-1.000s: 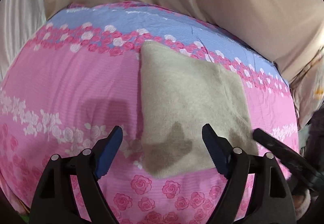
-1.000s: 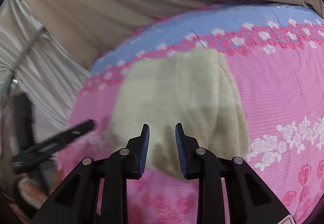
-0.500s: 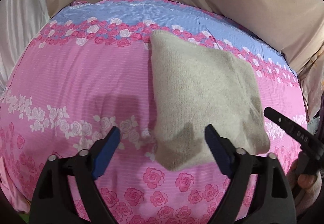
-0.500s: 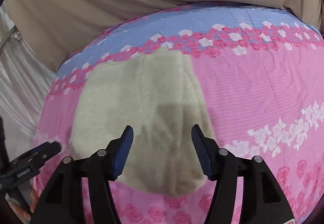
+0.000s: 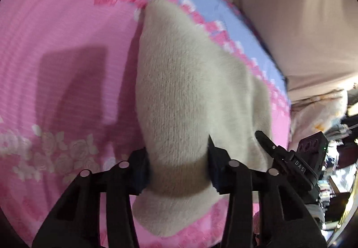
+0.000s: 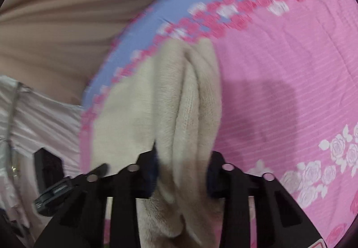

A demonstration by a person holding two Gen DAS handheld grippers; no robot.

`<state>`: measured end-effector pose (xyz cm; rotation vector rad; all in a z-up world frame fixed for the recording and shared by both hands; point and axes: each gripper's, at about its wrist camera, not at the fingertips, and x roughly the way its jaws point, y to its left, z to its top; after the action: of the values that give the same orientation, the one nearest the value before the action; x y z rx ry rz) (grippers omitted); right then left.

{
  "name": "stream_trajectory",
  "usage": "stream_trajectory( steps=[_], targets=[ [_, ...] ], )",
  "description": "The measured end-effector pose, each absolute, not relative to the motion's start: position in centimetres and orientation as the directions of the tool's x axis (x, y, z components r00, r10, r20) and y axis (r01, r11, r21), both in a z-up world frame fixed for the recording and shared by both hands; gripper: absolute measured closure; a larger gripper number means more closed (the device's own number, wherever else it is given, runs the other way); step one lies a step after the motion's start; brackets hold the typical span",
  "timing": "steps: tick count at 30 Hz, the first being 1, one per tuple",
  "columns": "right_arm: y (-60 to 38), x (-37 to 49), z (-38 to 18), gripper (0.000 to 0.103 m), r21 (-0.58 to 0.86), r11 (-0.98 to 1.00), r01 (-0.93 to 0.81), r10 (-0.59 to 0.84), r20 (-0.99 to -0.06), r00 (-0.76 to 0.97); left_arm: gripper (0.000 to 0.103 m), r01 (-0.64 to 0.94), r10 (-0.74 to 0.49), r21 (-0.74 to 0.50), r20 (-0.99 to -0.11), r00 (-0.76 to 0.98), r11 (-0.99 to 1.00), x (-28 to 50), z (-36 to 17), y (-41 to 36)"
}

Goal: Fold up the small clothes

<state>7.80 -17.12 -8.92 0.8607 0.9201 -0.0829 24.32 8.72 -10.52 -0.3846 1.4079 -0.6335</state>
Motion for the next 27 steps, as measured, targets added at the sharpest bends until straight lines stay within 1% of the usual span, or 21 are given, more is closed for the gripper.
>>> stream_trajectory(
  steps=[2, 3, 4, 5, 6, 7, 8, 9, 11, 13, 14, 15, 16, 17, 18, 19, 21, 23, 24, 25, 27],
  targets=[
    [-16.1, 6.8, -6.9, 0.077, 0.605, 0.706, 0.369, 0.266, -0.709, 0.653, 0.061, 0.209, -0.630, -0.606, -0.773, 0.069, 0.767, 23.9, -7.3, 10.3],
    [-15.8, 6.4, -7.1, 0.074, 0.581, 0.724, 0.372, 0.245, -0.721, 0.648, 0.056, 0.209, -0.622, -0.597, -0.779, 0.080, 0.775, 23.7, -6.7, 10.8],
    [-15.6, 6.5, -8.0, 0.066, 0.551, 0.742, 0.382, 0.227, -0.742, 0.630, 0.051, 0.202, -0.593, -0.566, -0.798, 0.109, 0.799, 23.5, -6.5, 11.4],
    [-15.4, 6.6, -10.0, 0.064, 0.491, 0.770, 0.407, 0.195, -0.789, 0.583, 0.043, 0.205, -0.561, -0.531, -0.816, 0.139, 0.822, 23.2, -6.7, 11.5],
    [-15.5, 6.4, -12.3, 0.060, 0.416, 0.785, 0.459, 0.150, -0.847, 0.511, 0.041, 0.229, -0.501, -0.461, -0.850, 0.164, 0.857, 23.0, -7.5, 11.2],
    [-15.9, 5.7, -13.5, 0.060, 0.394, 0.775, 0.493, 0.134, -0.866, 0.482, 0.041, 0.242, -0.454, -0.409, -0.874, 0.172, 0.880, 22.9, -8.3, 11.0],
    [-16.2, 4.4, -13.0, 0.060, 0.454, 0.737, 0.500, 0.148, -0.831, 0.536, 0.042, 0.238, -0.404, -0.359, -0.898, 0.174, 0.902, 22.5, -9.1, 11.1],
    [-16.1, 3.7, -12.0, 0.069, 0.451, 0.739, 0.500, 0.124, -0.821, 0.557, 0.042, 0.234, -0.405, -0.362, -0.898, 0.171, 0.902, 22.0, -9.2, 11.4],
    [-14.3, 3.0, -8.2, 0.074, 0.359, 0.818, 0.449, 0.032, -0.809, 0.587, 0.041, 0.242, -0.418, -0.368, -0.883, 0.211, 0.898, 20.5, -7.8, 12.1],
    [-12.3, 2.9, -5.5, 0.084, 0.317, 0.871, 0.376, 0.022, -0.789, 0.614, 0.035, 0.278, -0.396, -0.323, -0.877, 0.271, 0.905, 19.2, -6.4, 12.1],
    [-10.9, 3.3, -5.1, 0.084, 0.289, 0.896, 0.336, 0.031, -0.797, 0.603, 0.028, 0.305, -0.381, -0.290, -0.873, 0.304, 0.907, 18.3, -5.9, 11.7],
    [-10.2, 4.0, -5.5, 0.085, 0.264, 0.911, 0.316, 0.033, -0.813, 0.581, 0.023, 0.334, -0.359, -0.247, -0.873, 0.330, 0.909, 17.6, -5.6, 11.0],
    [-9.7, 4.7, -6.6, 0.086, 0.219, 0.925, 0.310, 0.015, -0.837, 0.548, 0.022, 0.353, -0.341, -0.216, -0.875, 0.345, 0.910, 17.4, -5.5, 10.2],
    [-9.4, 5.6, -9.2, 0.086, 0.148, 0.934, 0.324, -0.028, -0.877, 0.480, 0.022, 0.377, -0.312, -0.167, -0.877, 0.365, 0.911, 16.9, -5.8, 9.3],
    [-9.6, 6.0, -11.4, 0.086, 0.117, 0.934, 0.338, -0.041, -0.904, 0.425, 0.022, 0.390, -0.281, -0.123, -0.881, 0.382, 0.913, 16.5, -6.1, 8.5],
    [-9.9, 5.7, -11.9, 0.086, 0.129, 0.926, 0.354, -0.046, -0.894, 0.446, 0.022, 0.400, -0.266, -0.097, -0.881, 0.392, 0.912, 16.3, -6.4, 7.9],
    [-9.9, 5.1, -9.8, 0.085, 0.168, 0.906, 0.388, -0.042, -0.877, 0.479, 0.022, 0.410, -0.246, -0.064, -0.879, 0.408, 0.910, 16.0, -6.4, 7.4],
    [-9.2, 4.0, -7.0, 0.078, 0.171, 0.901, 0.398, -0.080, -0.838, 0.540, 0.016, 0.399, -0.225, -0.038, -0.873, 0.434, 0.916, 15.6, -6.0, 7.3],
    [-8.8, 3.4, -5.6, 0.061, 0.161, 0.901, 0.403, -0.109, -0.816, 0.568, 0.015, 0.394, -0.226, -0.037, -0.865, 0.447, 0.918, 14.9, -5.8, 7.2],
    [-8.5, 2.9, -4.7, 0.039, 0.152, 0.899, 0.410, -0.133, -0.797, 0.589, 0.014, 0.388, -0.225, -0.031, -0.856, 0.466, 0.921, 14.6, -5.5, 7.2],
    [-7.4, 1.7, -2.9, 0.020, 0.121, 0.887, 0.446, -0.213, -0.749, 0.627, 0.013, 0.375, -0.210, -0.004, -0.834, 0.511, 0.927, 14.1, -4.8, 7.2]
  ],
)
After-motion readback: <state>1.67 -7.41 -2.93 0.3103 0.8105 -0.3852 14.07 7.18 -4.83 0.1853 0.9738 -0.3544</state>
